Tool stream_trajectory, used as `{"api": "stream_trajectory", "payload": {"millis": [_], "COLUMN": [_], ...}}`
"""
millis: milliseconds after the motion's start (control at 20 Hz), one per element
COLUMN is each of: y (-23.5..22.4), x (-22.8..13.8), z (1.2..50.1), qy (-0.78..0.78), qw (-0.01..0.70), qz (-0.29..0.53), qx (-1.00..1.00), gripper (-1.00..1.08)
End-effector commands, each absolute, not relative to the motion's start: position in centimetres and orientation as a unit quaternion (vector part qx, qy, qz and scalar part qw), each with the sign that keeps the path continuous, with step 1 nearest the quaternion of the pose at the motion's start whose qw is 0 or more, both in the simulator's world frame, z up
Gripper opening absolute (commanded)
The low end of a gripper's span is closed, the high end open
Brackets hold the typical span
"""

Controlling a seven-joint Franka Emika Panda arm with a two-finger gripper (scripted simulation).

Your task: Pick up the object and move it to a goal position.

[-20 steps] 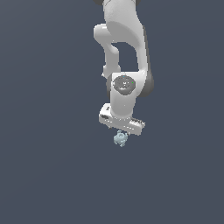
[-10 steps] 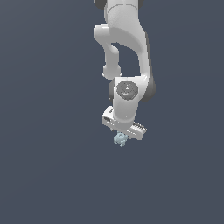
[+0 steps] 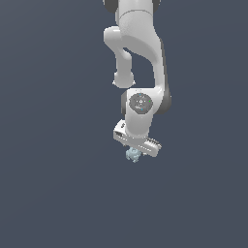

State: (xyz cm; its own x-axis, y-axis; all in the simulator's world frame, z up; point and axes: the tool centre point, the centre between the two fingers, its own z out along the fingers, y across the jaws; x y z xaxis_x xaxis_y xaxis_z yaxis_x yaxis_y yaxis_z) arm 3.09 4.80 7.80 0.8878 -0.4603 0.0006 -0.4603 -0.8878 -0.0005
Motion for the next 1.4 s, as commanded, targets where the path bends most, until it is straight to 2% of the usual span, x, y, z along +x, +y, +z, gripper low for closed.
{"api": "stream_trajectory", "payload": {"millis": [0,450,500,1100,1350], "y": [4.8,4.8,4.8,4.7,3.5], "x": [3.0,3.1,3.1,3.1,3.3], "z": [6.5,4.0,4.0,4.2,5.7], "qy": [0.237,0.238,0.238,0.238,0.238], "qw": [0.000,0.000,0.000,0.000,0.000], "qz": [0.000,0.000,0.000,0.000,0.000], "qx": [-0.971,-0.971,-0.971,-0.971,-0.971], "gripper": [1.00,1.00,-1.00,-1.00,-1.00]}}
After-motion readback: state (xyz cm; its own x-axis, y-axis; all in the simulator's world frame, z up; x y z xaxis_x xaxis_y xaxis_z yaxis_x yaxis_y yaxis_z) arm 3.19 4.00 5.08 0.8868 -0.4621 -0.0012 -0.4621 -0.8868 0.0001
